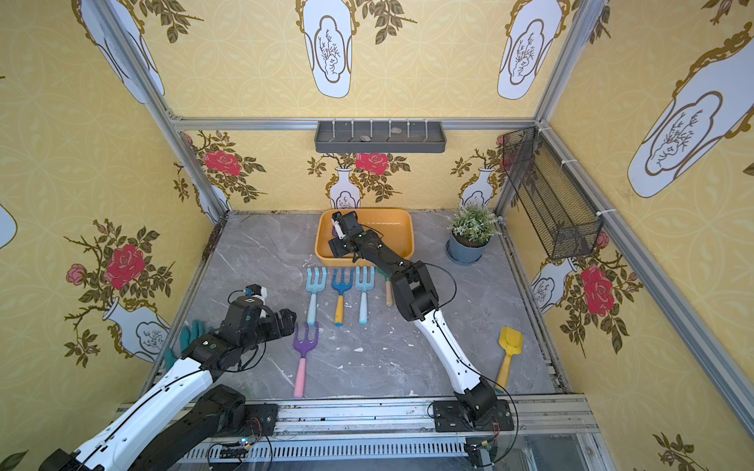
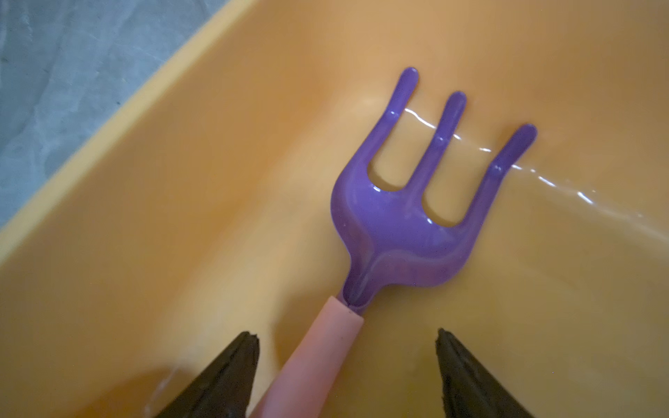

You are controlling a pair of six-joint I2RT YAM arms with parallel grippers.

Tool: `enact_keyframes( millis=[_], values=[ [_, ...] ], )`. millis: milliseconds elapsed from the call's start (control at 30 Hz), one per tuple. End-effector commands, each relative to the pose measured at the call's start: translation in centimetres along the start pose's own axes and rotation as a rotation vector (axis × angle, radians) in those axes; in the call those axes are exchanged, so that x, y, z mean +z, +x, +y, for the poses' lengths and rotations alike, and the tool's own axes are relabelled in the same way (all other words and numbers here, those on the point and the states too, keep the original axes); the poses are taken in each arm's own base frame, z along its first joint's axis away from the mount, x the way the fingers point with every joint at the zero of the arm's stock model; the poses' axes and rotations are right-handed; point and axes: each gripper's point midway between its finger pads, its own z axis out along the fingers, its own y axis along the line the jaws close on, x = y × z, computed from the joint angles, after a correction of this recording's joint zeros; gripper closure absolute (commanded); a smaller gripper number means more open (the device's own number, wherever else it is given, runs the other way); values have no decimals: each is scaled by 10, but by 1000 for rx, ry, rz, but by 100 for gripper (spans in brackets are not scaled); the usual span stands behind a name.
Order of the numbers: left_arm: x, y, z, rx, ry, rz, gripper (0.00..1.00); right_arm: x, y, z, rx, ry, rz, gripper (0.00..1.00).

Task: Take the hand rake out of the storage box
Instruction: Move the rake from the storage box.

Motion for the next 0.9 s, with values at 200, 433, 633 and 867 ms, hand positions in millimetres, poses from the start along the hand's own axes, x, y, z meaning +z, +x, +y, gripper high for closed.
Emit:
enact_keyframes(
  millis=[200, 433, 633, 867],
  values=[
    [1, 0, 2, -1, -7, -5, 0, -26, 20, -56, 33, 130, 93, 47],
    [1, 1, 2, -3, -7, -2, 0, -36, 22, -68, 62, 158, 96, 67],
    [2, 2, 3, -4, -10, 2, 0, -47, 19, -78, 119, 158, 71, 71],
    [3, 2, 4, -5, -19, 5, 0, -45, 27, -81, 132, 142, 82, 70]
  ],
)
